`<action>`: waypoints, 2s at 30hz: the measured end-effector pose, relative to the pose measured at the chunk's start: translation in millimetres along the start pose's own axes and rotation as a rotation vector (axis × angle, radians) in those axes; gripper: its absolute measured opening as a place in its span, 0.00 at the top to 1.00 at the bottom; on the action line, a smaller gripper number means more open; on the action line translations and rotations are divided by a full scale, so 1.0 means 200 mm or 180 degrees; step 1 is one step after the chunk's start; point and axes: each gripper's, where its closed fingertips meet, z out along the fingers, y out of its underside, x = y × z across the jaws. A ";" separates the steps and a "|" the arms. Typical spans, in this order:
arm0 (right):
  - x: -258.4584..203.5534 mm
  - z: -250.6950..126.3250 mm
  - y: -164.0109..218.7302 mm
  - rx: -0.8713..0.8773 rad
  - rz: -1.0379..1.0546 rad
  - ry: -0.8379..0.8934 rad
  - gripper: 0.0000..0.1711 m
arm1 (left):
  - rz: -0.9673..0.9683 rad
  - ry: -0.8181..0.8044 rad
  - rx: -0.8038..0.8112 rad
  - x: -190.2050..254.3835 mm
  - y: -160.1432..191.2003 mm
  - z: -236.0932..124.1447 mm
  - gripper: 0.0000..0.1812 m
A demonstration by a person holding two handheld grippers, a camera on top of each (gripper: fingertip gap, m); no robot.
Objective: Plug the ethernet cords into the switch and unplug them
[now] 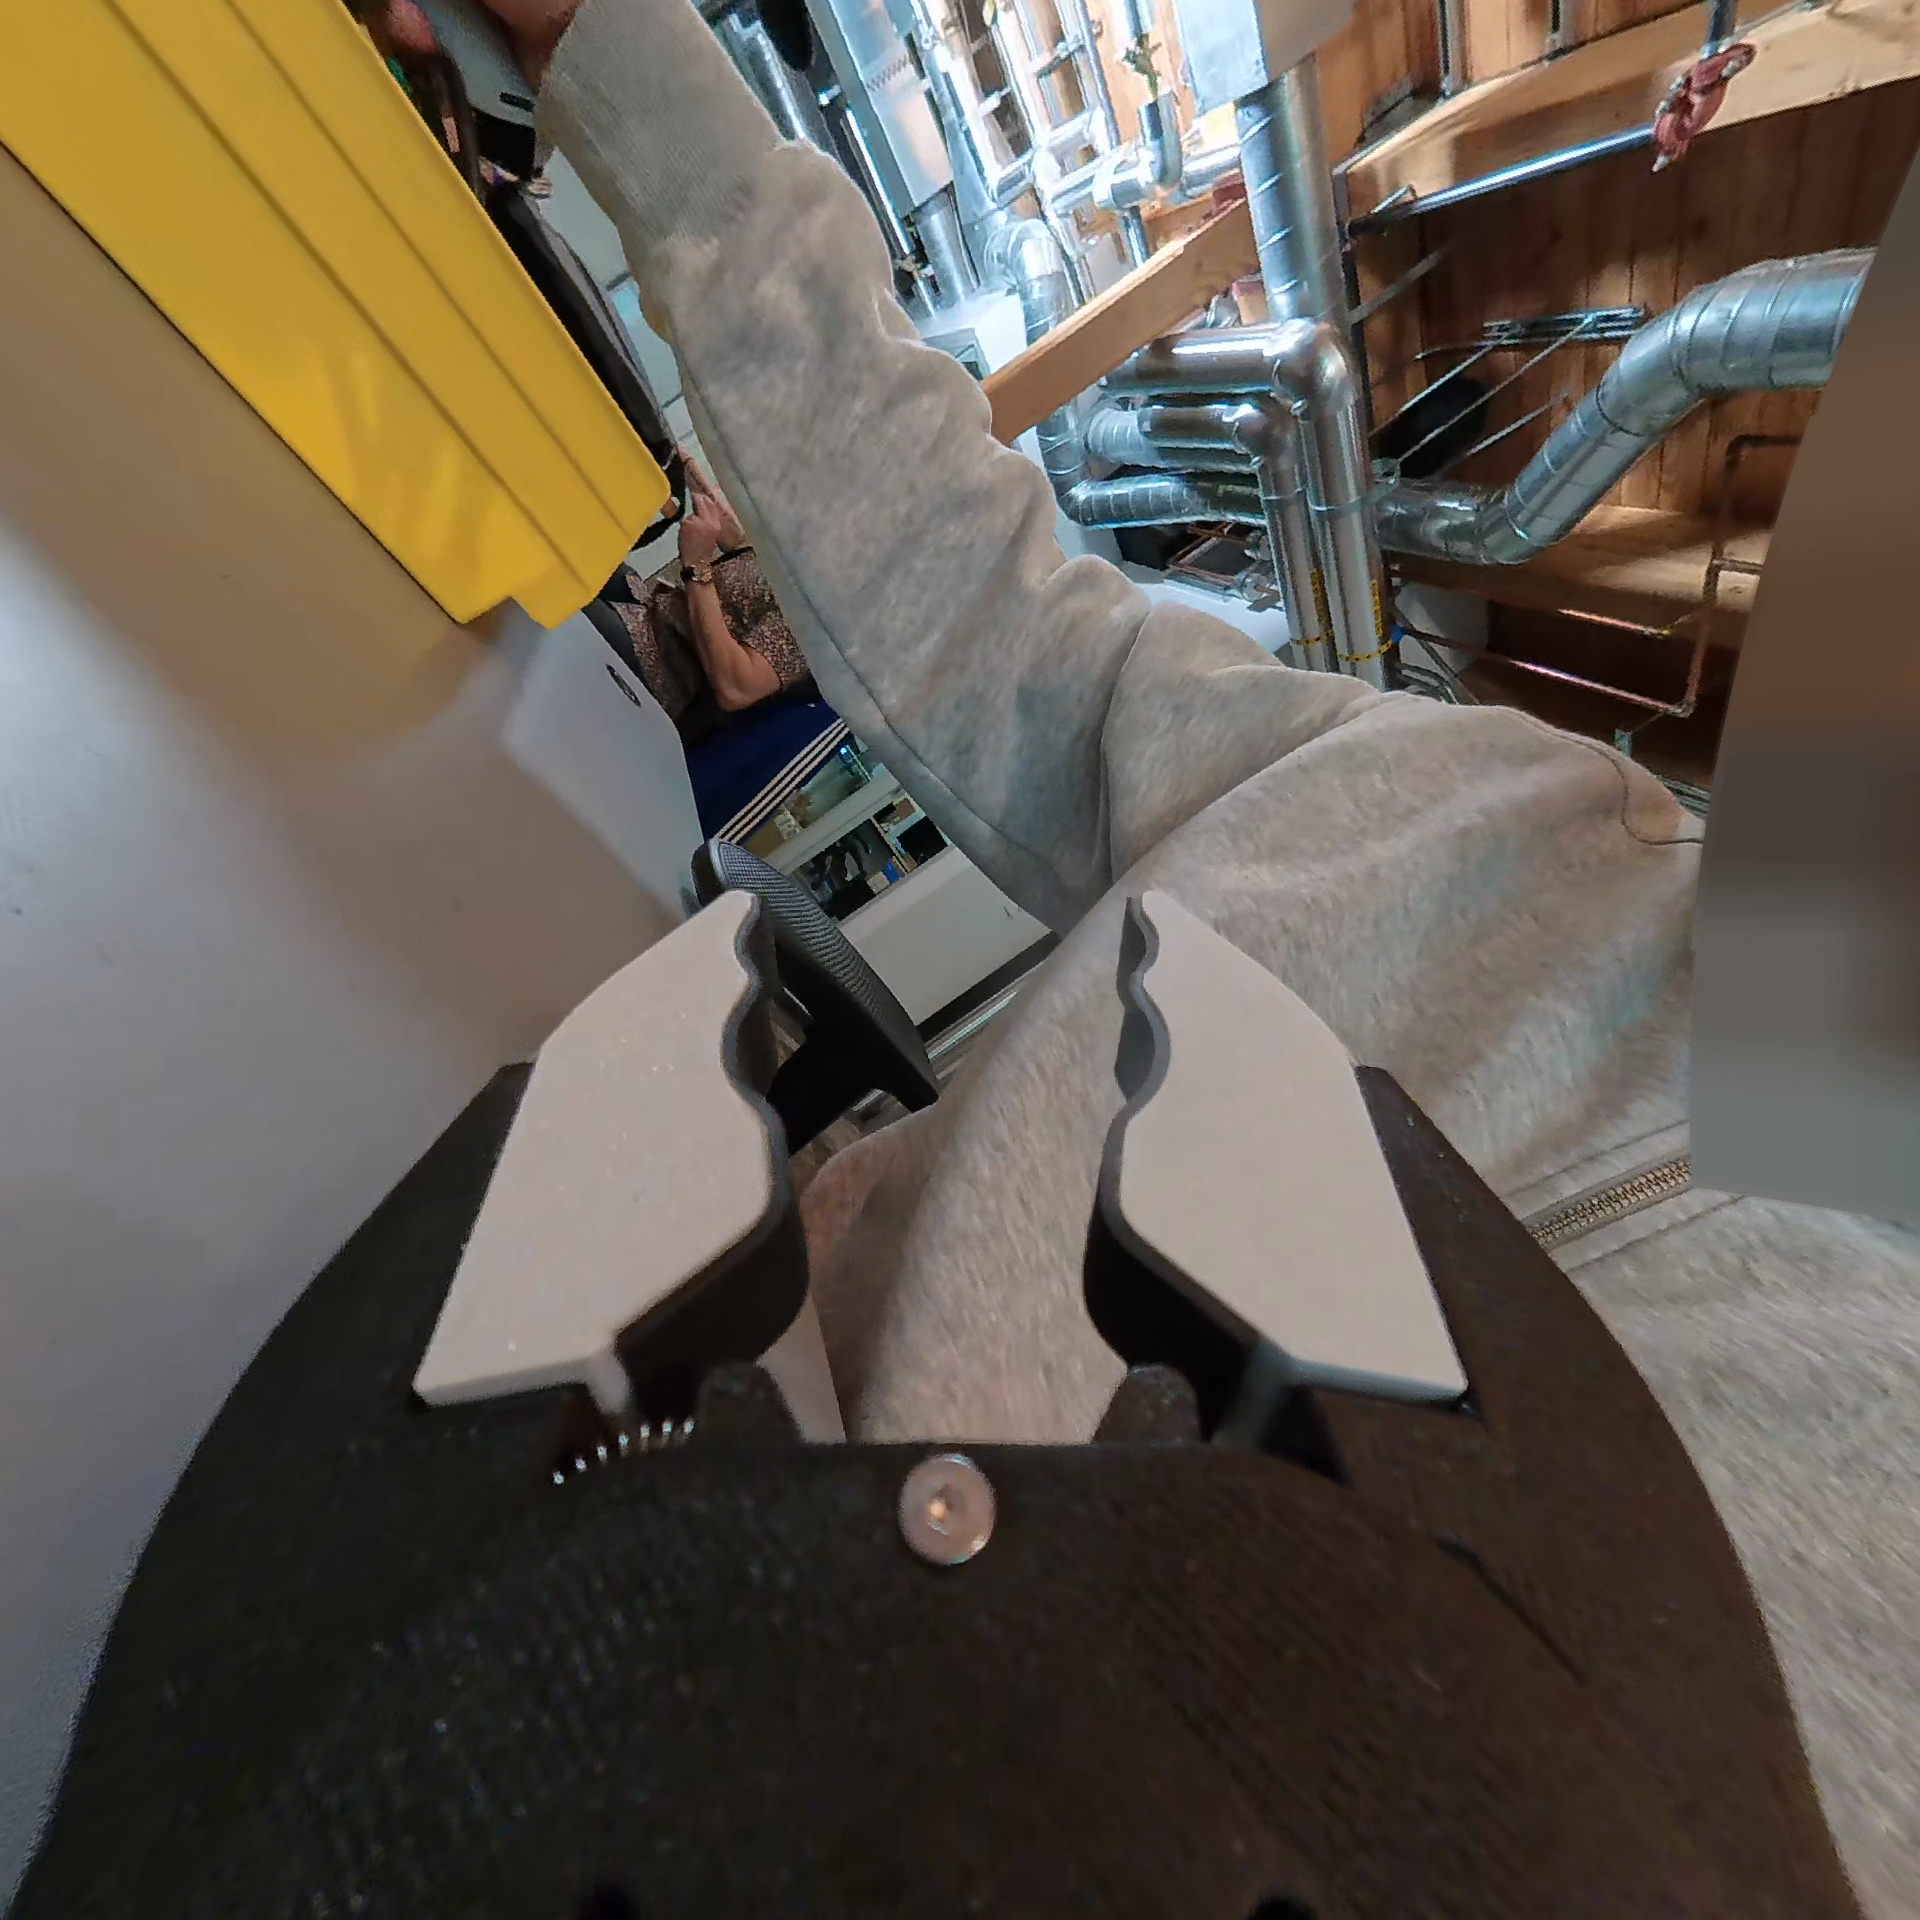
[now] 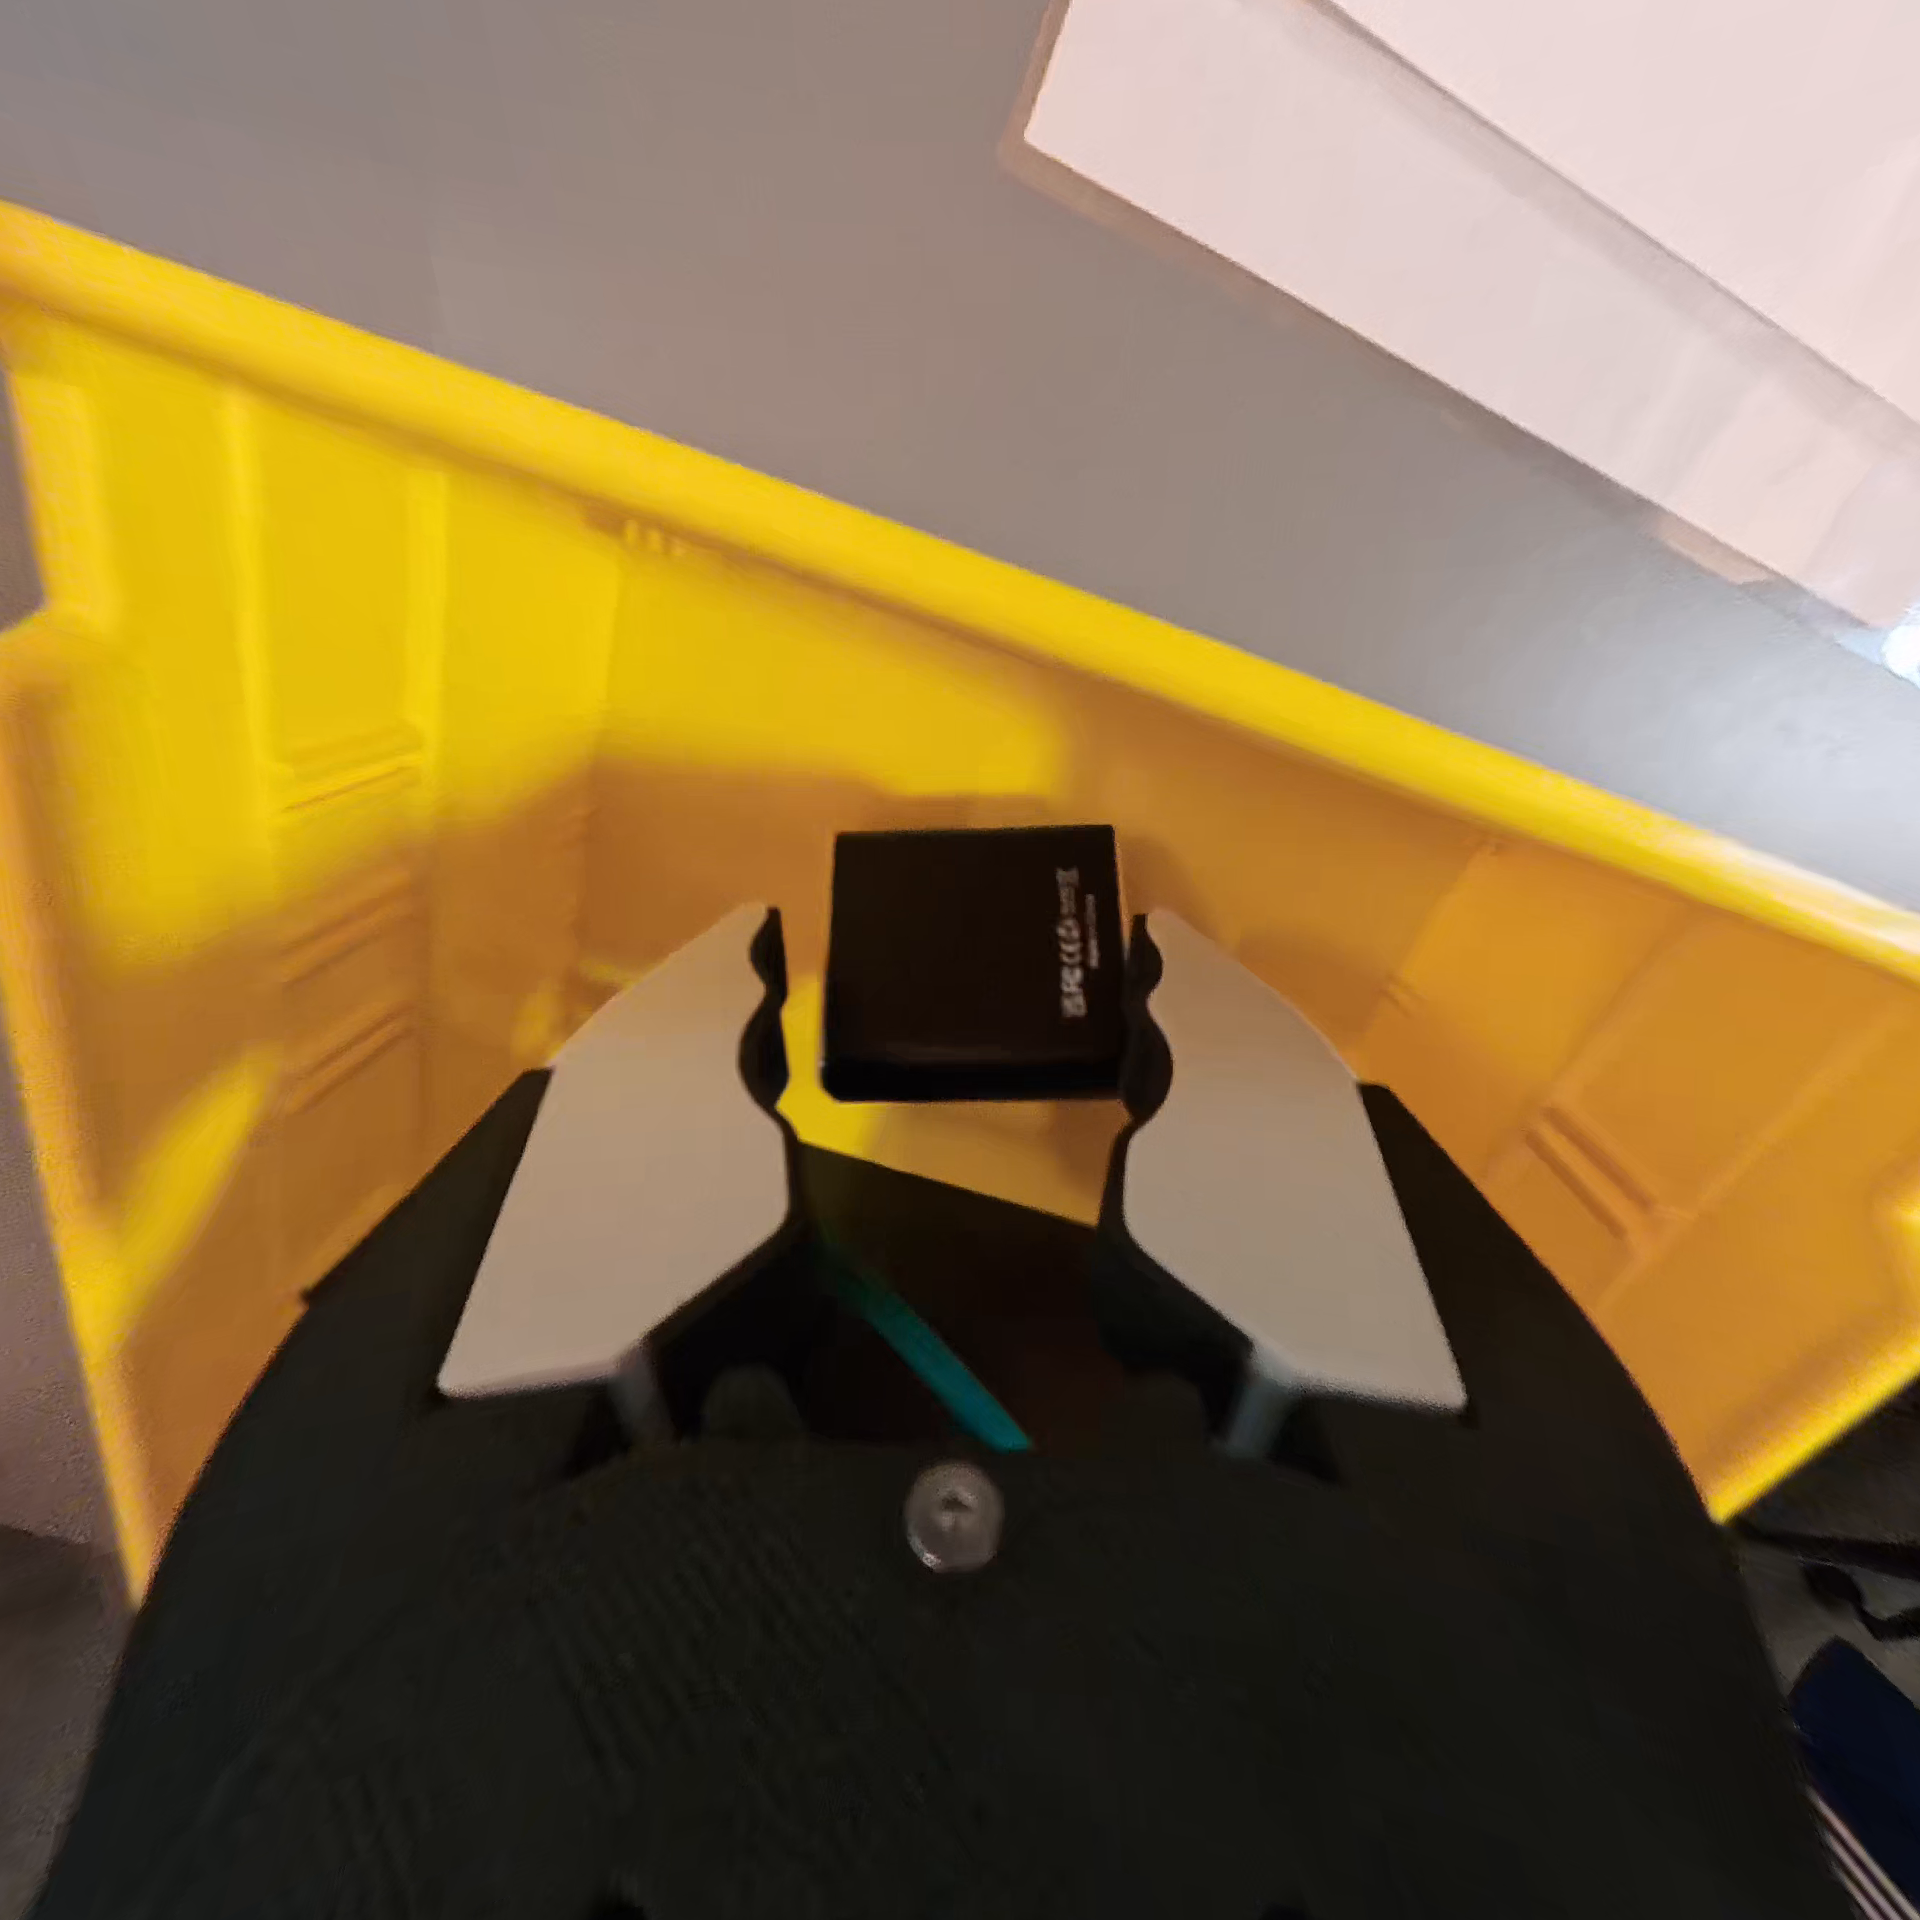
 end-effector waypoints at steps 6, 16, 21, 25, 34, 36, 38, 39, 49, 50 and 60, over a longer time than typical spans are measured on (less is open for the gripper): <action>-0.26 -0.42 -0.02 0.1234 -0.0076 -0.0332 0.59 | -0.0068 0.0040 0.0128 0.00 -0.03 -0.02 0.65; -1.26 -0.77 0.57 0.4015 -0.0201 -0.2283 0.84 | 0.0173 0.0066 0.0053 0.02 -0.02 -0.01 0.75; -1.48 -0.66 0.62 0.4330 -0.0341 -0.2708 0.97 | 0.0627 -0.0130 0.0313 0.04 -0.13 -0.04 0.62; -1.53 -0.45 0.68 0.3948 -0.1261 -0.1577 1.00 | 0.1727 -0.0706 0.0713 0.17 -0.28 -0.14 0.50; -1.28 -0.60 0.78 0.4356 -0.0301 -0.1809 1.00 | 0.2851 -0.1903 0.1474 0.34 -0.30 -0.38 0.54; -1.22 -0.59 0.76 0.4372 -0.0242 -0.1511 1.00 | 0.3159 -0.2144 0.1051 0.33 -0.24 -0.36 0.74; -1.17 -0.55 0.72 0.4240 -0.0050 -0.1143 1.00 | 0.3407 -0.2561 0.0672 0.28 -0.21 -0.36 0.77; -1.15 -0.52 0.71 0.4097 0.0044 -0.0957 1.00 | 0.3549 -0.2789 0.0532 0.25 -0.21 -0.37 0.72; -1.11 -0.42 0.60 0.3876 -0.0533 0.0634 0.96 | 0.4449 -0.4845 0.0576 0.22 -0.44 -0.75 0.58; -1.11 -0.41 0.59 0.3838 -0.0568 0.0540 0.92 | 0.4344 -0.4950 0.0489 0.18 -0.44 -0.79 0.63; -1.05 -0.46 0.61 0.4050 -0.0369 0.0211 1.00 | 0.3974 -0.5341 0.0266 0.11 -0.45 -0.91 0.74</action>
